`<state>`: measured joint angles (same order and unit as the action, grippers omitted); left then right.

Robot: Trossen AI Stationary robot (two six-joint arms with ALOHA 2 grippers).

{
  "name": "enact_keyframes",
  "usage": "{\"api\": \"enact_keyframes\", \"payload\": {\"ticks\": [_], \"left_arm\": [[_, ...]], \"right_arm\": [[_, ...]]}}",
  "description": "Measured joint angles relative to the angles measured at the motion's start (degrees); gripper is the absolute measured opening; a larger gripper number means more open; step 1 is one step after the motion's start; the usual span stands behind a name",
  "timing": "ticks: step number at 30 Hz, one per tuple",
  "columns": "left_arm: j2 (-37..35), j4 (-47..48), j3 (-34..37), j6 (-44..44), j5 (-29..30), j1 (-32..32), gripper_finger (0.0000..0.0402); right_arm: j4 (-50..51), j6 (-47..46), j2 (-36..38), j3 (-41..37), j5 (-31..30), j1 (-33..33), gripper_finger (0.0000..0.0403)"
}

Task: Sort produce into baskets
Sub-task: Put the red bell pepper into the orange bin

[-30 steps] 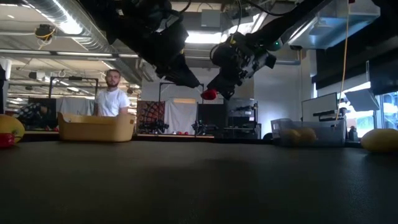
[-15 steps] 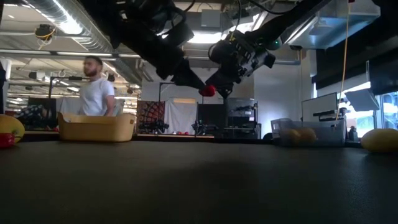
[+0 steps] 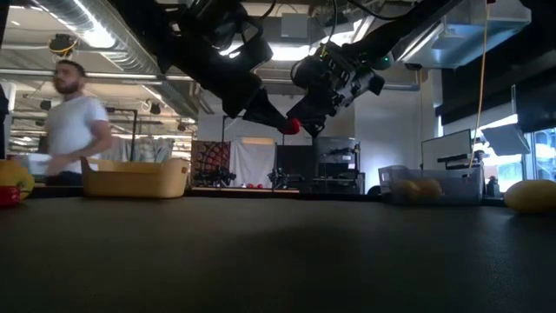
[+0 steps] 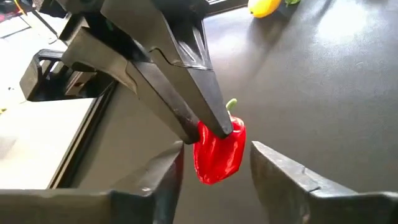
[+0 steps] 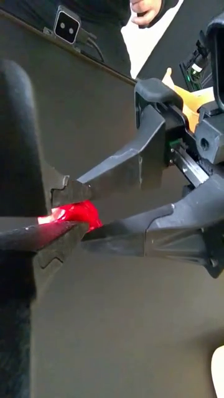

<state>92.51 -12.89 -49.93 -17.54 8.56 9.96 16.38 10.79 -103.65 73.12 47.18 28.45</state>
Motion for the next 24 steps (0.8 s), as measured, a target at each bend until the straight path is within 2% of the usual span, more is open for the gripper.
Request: {"api": "enact_keyframes", "payload": {"ticks": [8,12,15,20,22,24], "left_arm": [[0.0,0.12,0.0,-0.41,0.06,0.0,0.0073],[-0.11,0.25,0.0,-0.42,0.06,-0.1,0.0037],[-0.31,0.57,0.0,0.25,0.04,-0.54,0.0027],[-2.36,3.03,0.07,1.26,0.02,-2.19,0.003],[-3.93,4.06,0.07,2.43,0.02,-3.03,0.0031],[-5.82,5.95,0.07,3.99,0.0,-3.88,0.0031]], "right_arm": [[-0.52,-3.35,-0.01,0.0,0.17,0.0,0.0008],[-0.67,-4.52,0.15,0.0,0.14,0.05,0.0037],[1.78,-4.52,1.79,0.0,-0.03,0.19,0.0077],[9.79,-1.11,7.37,0.0,0.69,0.5,0.0134],[12.62,1.78,9.63,0.0,3.41,0.46,0.0149],[14.6,5.2,11.63,0.0,9.22,0.15,0.0159]]}}
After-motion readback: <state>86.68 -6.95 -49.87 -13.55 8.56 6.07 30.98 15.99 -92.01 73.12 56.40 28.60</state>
